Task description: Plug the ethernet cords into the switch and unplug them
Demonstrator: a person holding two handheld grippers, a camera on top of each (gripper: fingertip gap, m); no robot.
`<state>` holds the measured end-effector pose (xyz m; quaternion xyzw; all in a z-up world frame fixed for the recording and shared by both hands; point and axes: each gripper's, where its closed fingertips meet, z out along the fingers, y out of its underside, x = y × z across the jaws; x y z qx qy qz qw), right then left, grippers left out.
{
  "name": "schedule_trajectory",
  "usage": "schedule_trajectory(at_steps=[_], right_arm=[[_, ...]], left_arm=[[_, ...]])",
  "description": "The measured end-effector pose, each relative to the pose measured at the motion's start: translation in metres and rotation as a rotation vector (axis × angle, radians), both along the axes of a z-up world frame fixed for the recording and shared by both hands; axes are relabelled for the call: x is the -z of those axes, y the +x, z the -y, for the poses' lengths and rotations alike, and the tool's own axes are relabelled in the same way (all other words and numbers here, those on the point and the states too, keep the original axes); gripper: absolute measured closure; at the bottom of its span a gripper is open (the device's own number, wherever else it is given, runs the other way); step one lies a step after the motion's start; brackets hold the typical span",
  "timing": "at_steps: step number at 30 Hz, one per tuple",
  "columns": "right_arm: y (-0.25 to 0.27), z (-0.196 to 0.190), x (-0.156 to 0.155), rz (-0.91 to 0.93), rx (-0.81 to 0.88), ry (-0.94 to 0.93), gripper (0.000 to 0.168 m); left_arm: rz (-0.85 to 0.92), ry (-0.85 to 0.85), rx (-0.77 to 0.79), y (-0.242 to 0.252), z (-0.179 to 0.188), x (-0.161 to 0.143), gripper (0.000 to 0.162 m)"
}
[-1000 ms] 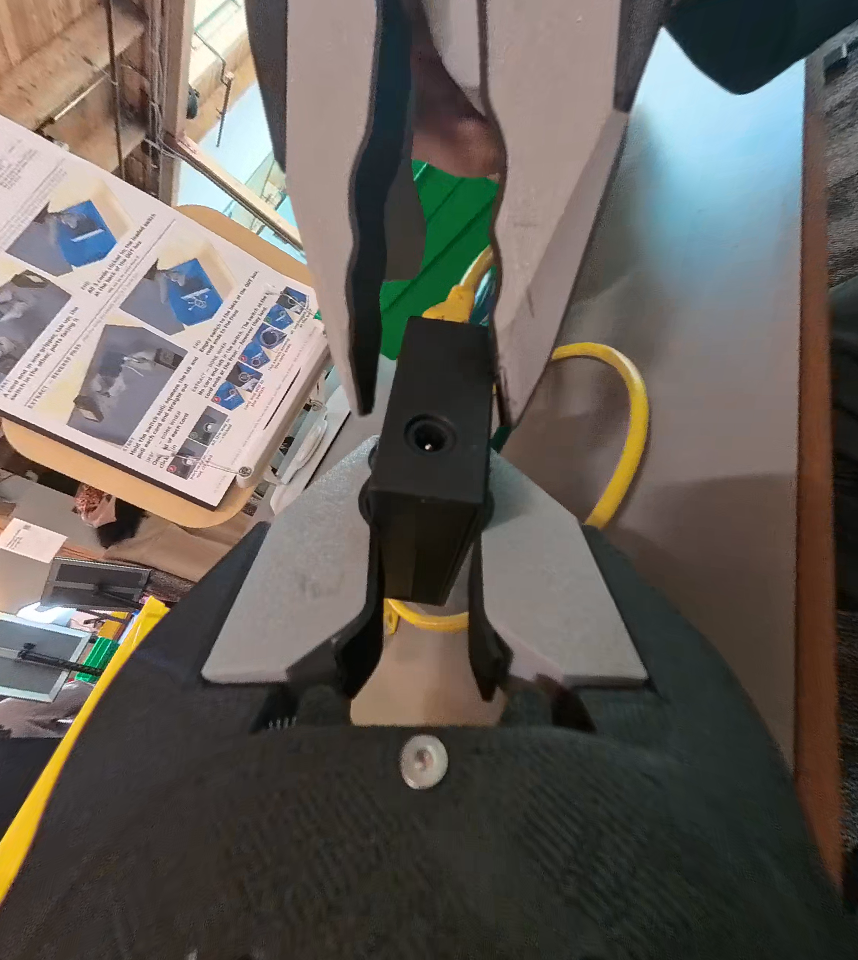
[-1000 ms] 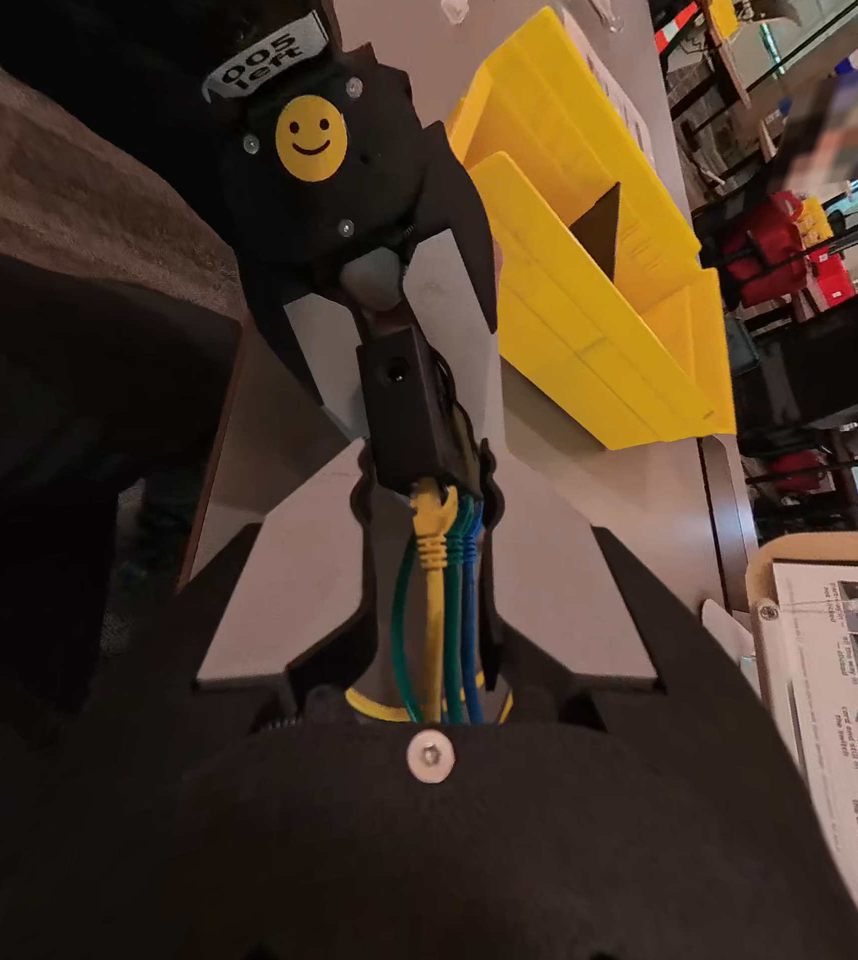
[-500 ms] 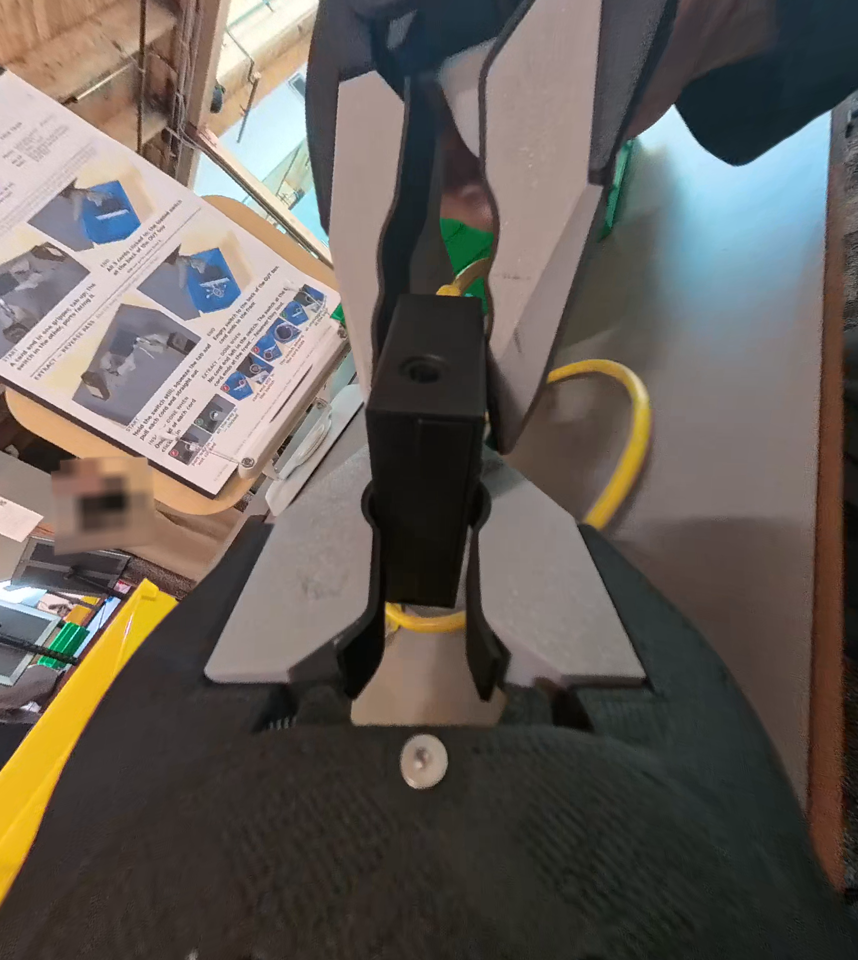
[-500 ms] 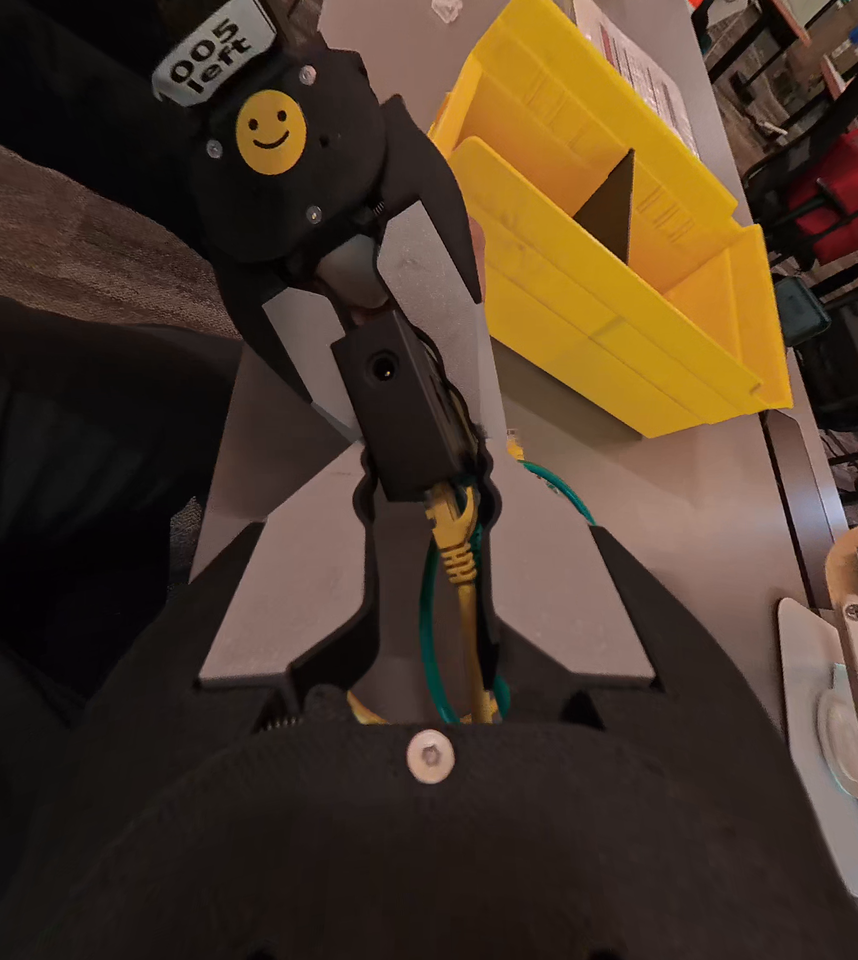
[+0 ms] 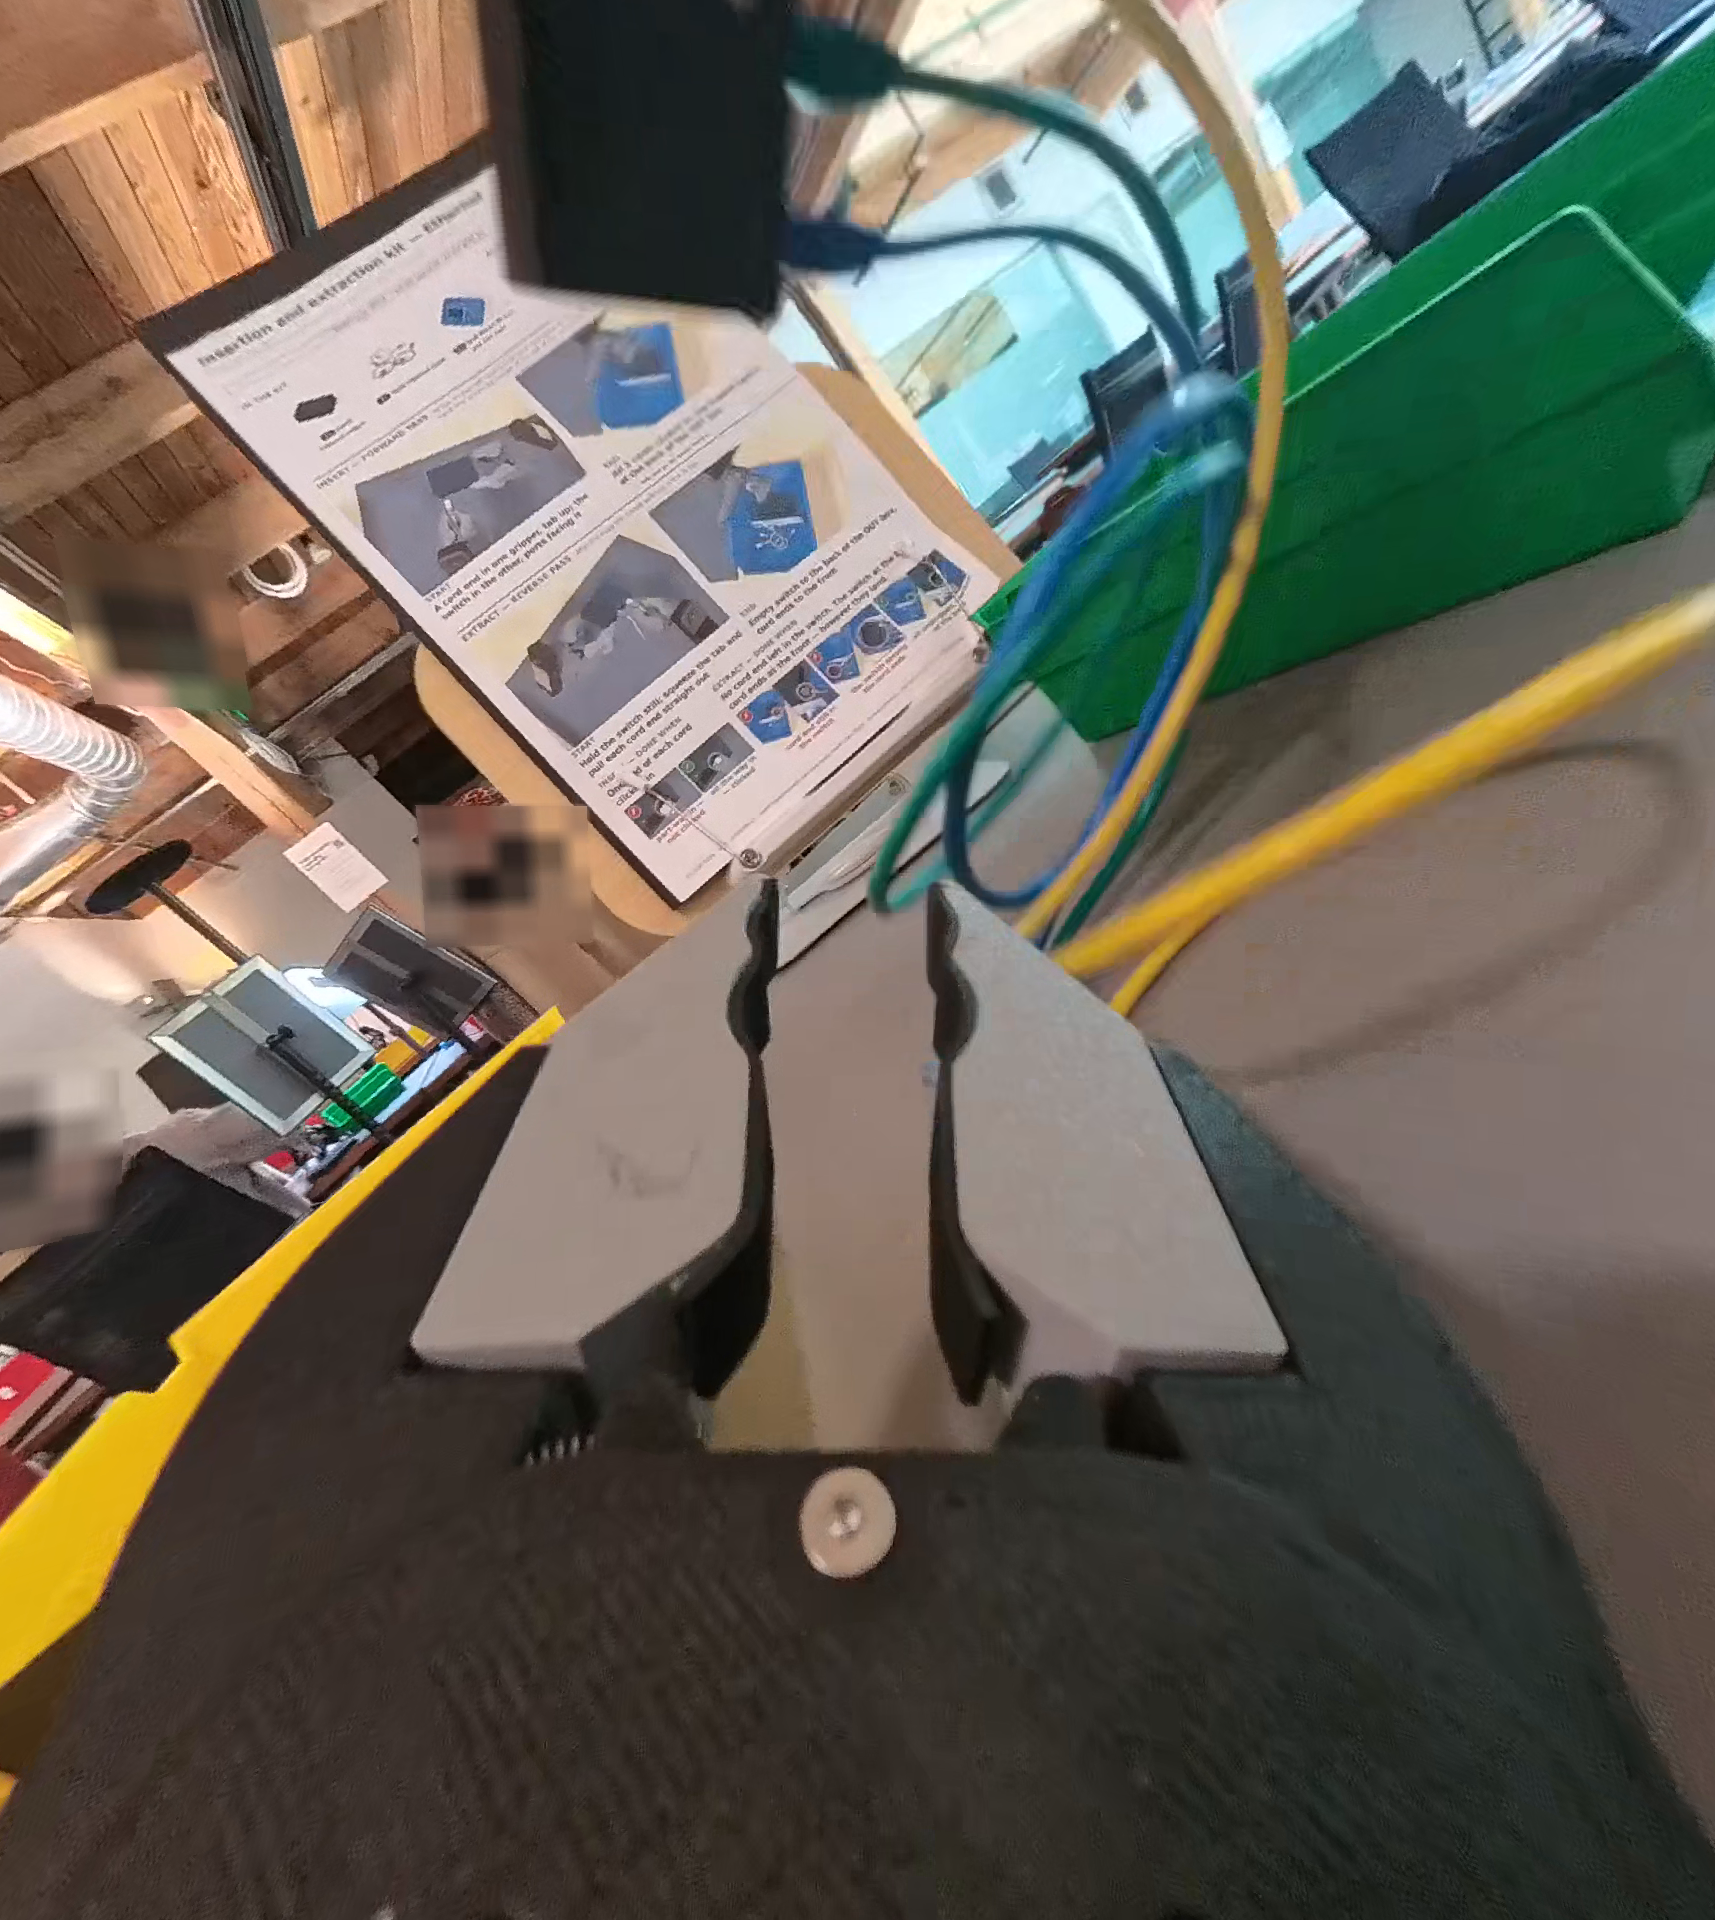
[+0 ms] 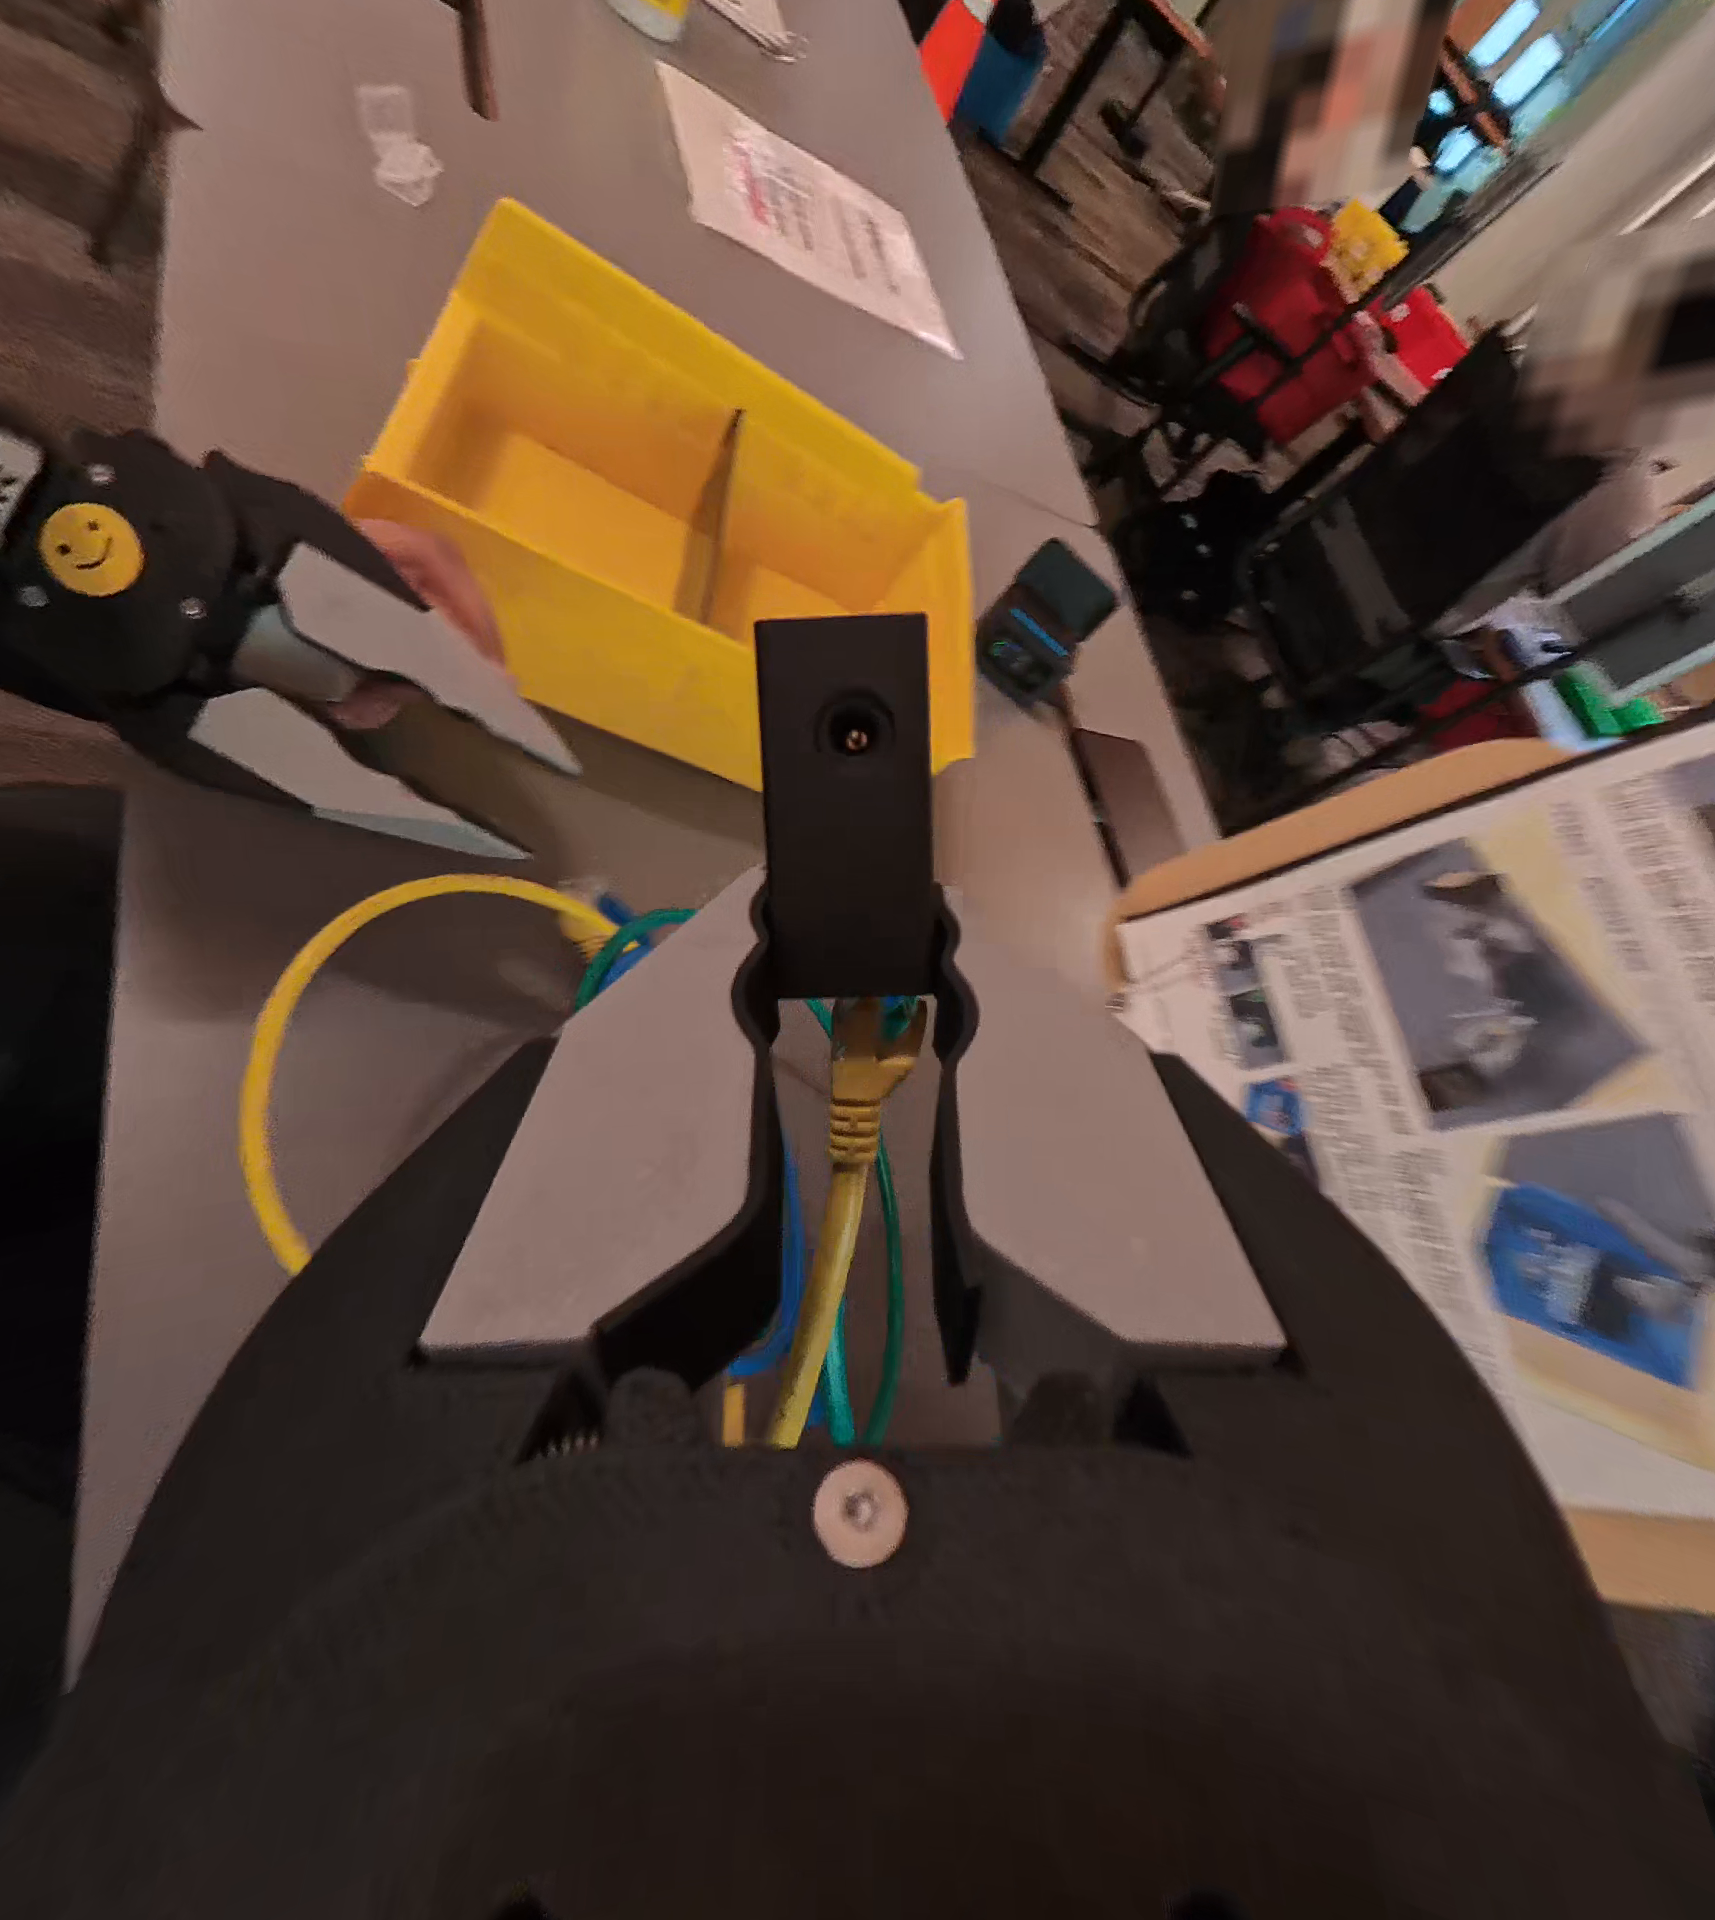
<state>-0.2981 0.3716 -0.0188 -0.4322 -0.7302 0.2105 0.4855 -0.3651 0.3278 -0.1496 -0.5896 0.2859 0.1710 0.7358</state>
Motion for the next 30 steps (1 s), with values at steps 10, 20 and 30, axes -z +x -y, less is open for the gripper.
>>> schedule_trajectory(at_steps=[10,20,30], right_arm=[[0.040,-0.036,-0.183,-0.102,0.289,0.414,0.145],[0.103,-0.108,-0.326,-0.245,0.659,0.675,0.145],[0.118,-0.212,-0.334,-0.208,0.830,0.662,0.145]], left_arm=[[0.030,0.018,-0.079,-0.016,-0.003,-0.004,0.144],[0.011,0.020,-0.106,-0.018,-0.004,-0.003,0.146],[0.040,0.032,-0.156,-0.029,-0.005,-0.006,0.149]])
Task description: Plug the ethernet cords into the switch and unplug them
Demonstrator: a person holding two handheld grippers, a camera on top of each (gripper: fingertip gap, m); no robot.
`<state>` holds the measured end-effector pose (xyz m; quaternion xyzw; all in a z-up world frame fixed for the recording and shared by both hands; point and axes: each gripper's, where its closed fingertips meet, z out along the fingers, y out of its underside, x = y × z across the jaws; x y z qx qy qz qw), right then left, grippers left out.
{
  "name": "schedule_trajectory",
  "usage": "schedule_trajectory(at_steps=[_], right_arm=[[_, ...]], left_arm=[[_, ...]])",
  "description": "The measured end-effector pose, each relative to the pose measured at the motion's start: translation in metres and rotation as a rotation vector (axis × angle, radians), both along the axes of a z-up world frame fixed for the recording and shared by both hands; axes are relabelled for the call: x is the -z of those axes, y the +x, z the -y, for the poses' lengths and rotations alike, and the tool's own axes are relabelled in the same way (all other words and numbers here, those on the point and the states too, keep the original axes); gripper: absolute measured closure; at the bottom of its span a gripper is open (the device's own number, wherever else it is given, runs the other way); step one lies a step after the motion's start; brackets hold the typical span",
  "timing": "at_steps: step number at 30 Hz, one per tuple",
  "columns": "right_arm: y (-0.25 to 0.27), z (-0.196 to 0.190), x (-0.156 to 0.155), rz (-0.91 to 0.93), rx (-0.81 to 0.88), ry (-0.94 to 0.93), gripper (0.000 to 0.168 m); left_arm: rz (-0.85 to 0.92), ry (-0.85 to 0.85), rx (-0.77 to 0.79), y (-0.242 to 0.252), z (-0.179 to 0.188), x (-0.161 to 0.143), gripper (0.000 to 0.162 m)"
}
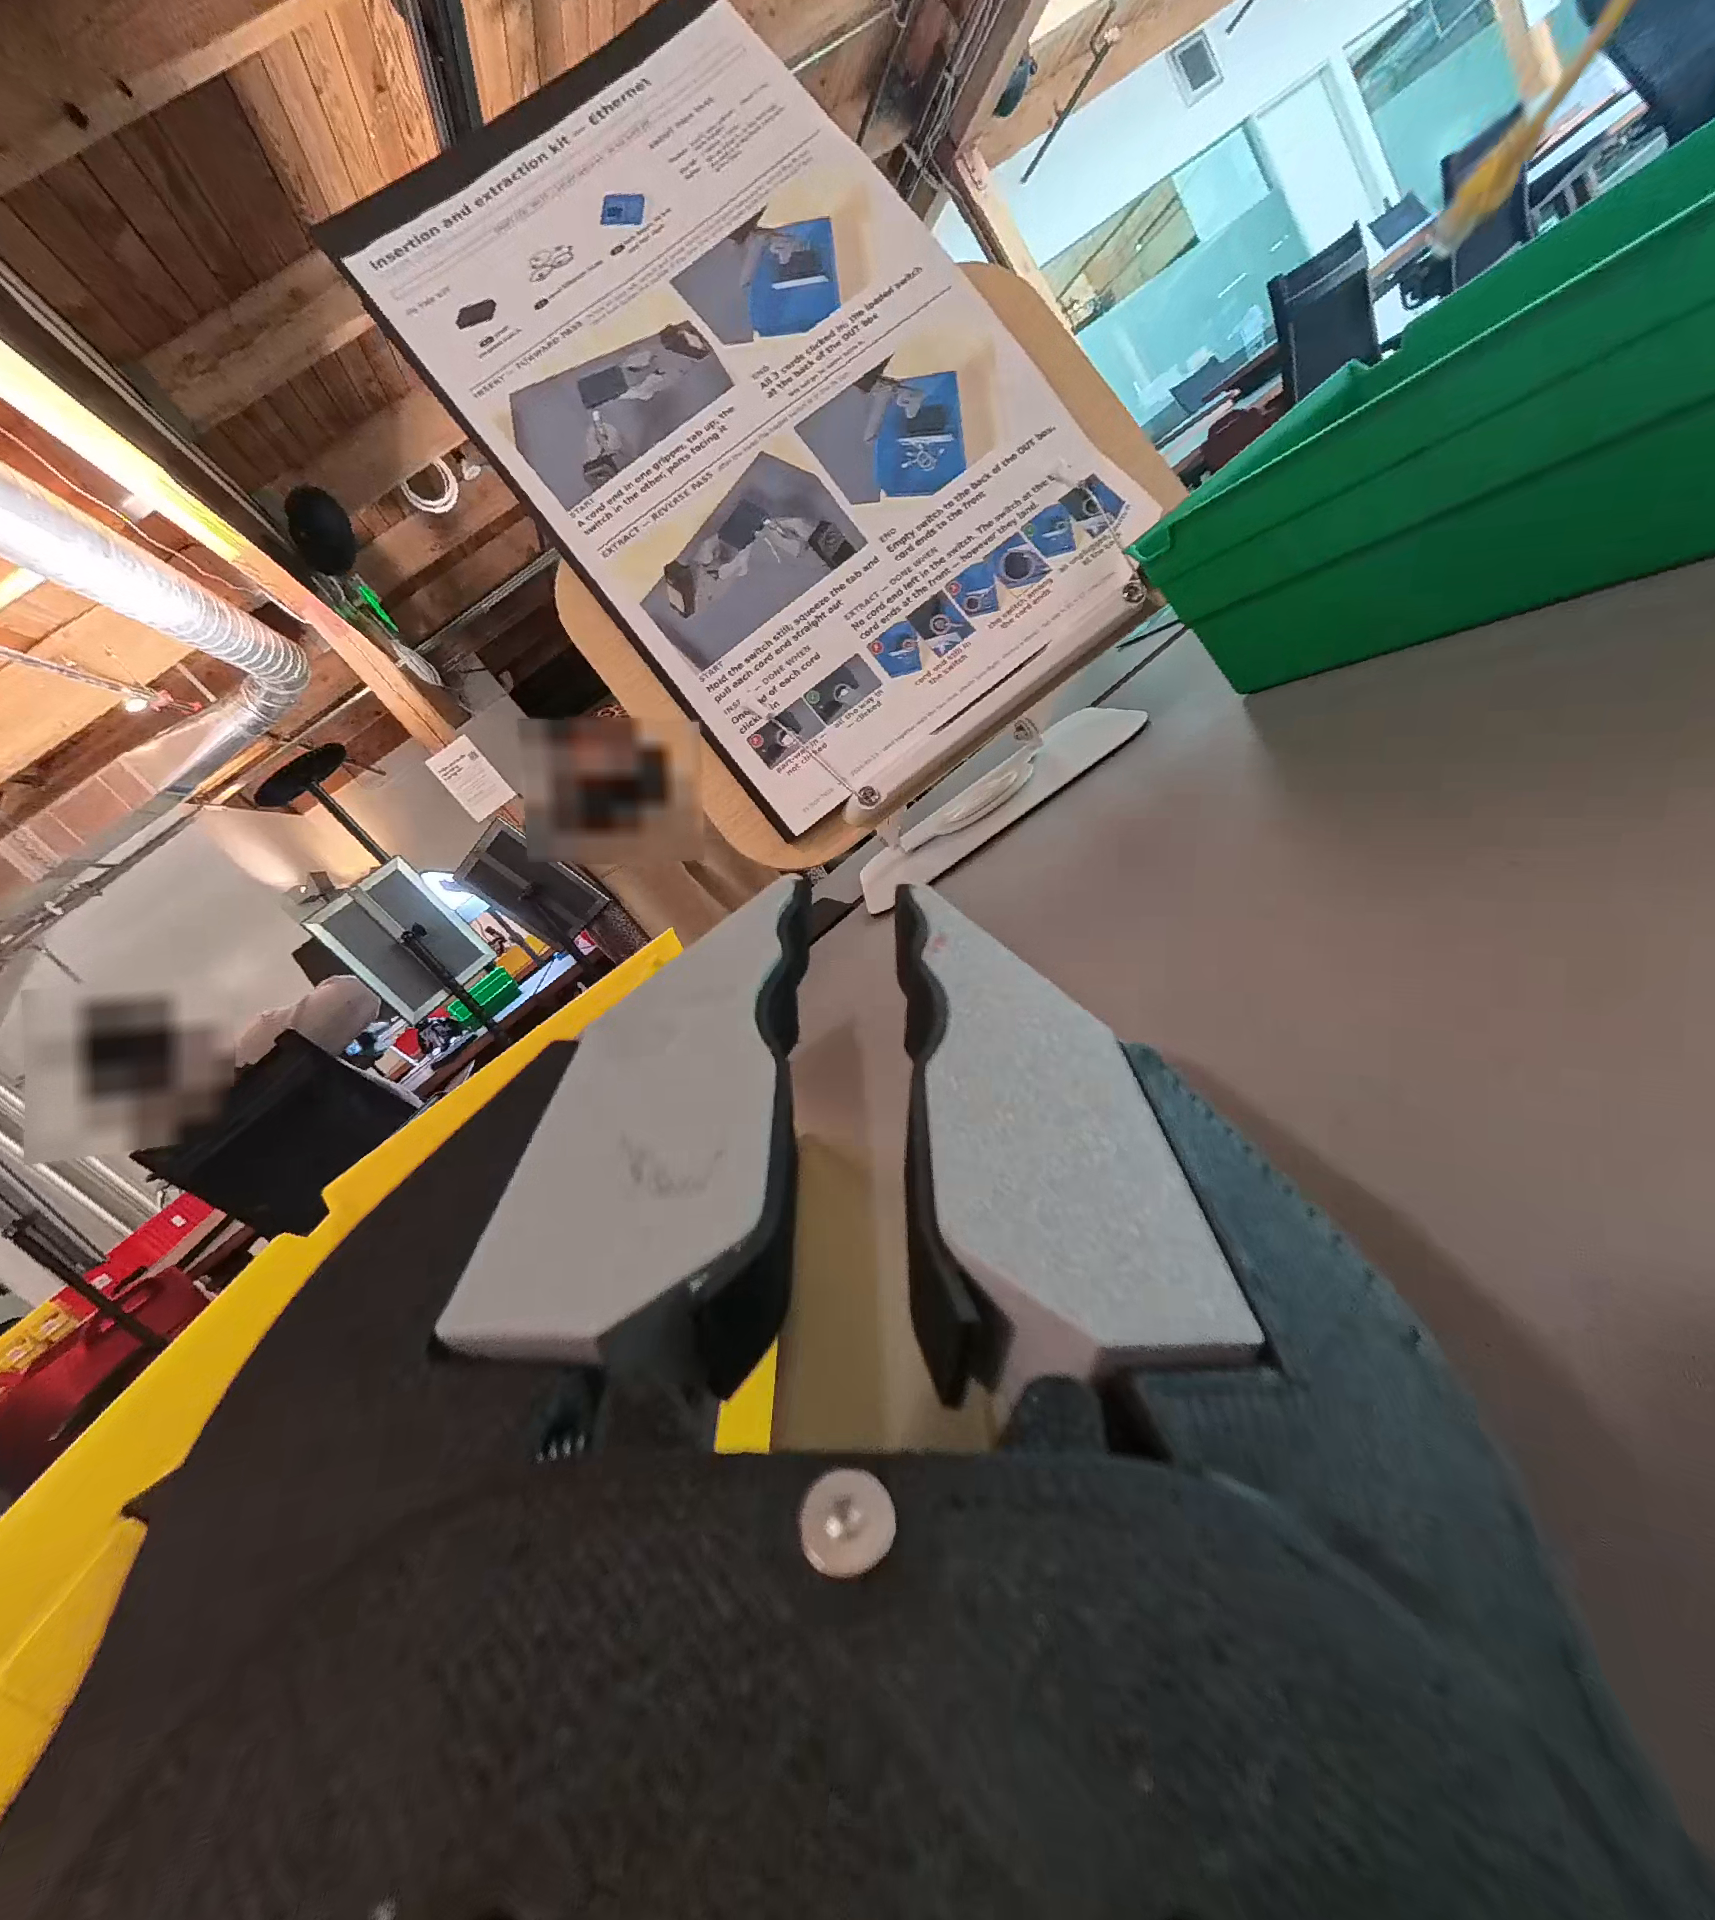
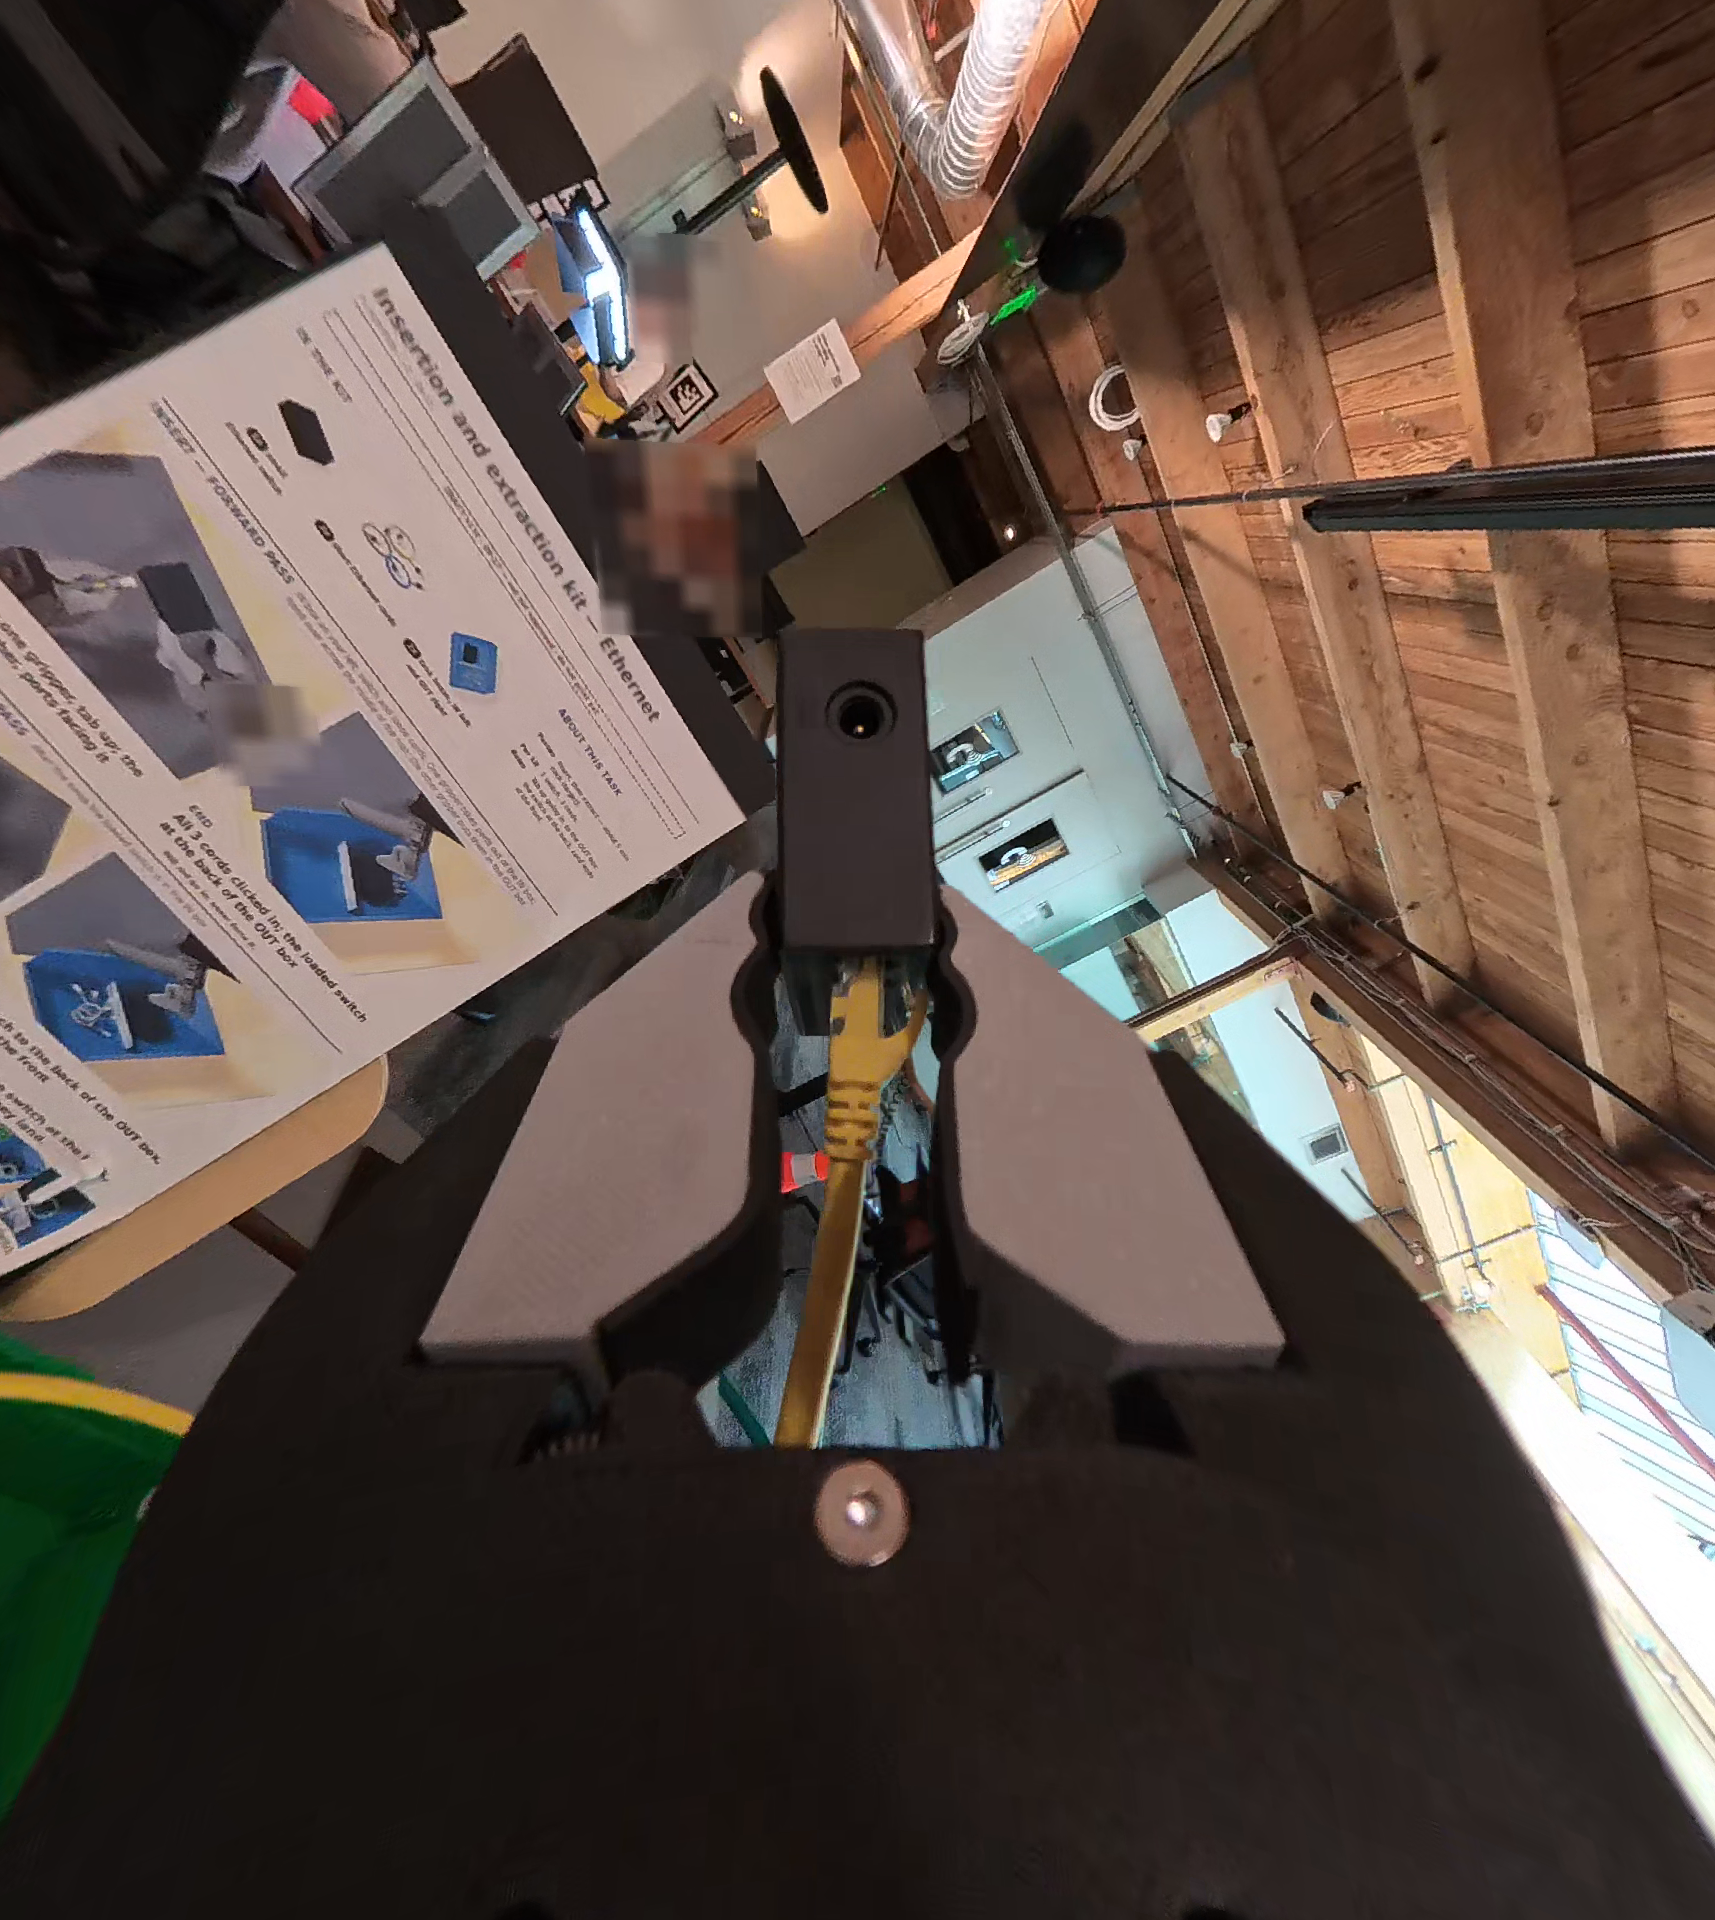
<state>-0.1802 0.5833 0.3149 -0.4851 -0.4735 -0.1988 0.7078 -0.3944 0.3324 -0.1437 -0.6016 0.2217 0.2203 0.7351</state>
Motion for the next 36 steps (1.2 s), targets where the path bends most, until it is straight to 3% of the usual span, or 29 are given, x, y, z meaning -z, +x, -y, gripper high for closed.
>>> schedule_trajectory(at_steps=[6,13,26,29,33,36], right_arm=[[0.001,-0.059,0.038,0.034,0.055,-0.055,0.145],[0.005,-0.088,0.069,0.014,0.043,-0.137,0.145],[-0.003,-0.098,0.143,0.029,-0.029,-0.331,0.144],[-0.009,-0.085,0.161,0.040,-0.118,-0.395,0.145],[-0.017,-0.055,0.203,0.084,-0.302,-0.514,0.145],[-0.011,-0.052,0.248,0.173,-0.303,-0.559,0.144]], left_arm=[[-0.004,0.005,-0.007,-0.001,0.000,0.000,0.150],[-0.023,0.005,-0.012,0.001,0.000,0.001,0.150],[-0.014,0.011,-0.026,-0.002,-0.001,0.000,0.151],[-0.003,0.014,-0.024,-0.003,0.000,-0.001,0.150],[-0.006,0.014,-0.020,-0.003,0.000,-0.001,0.150],[-0.016,0.019,-0.025,-0.003,-0.001,-0.001,0.150]])
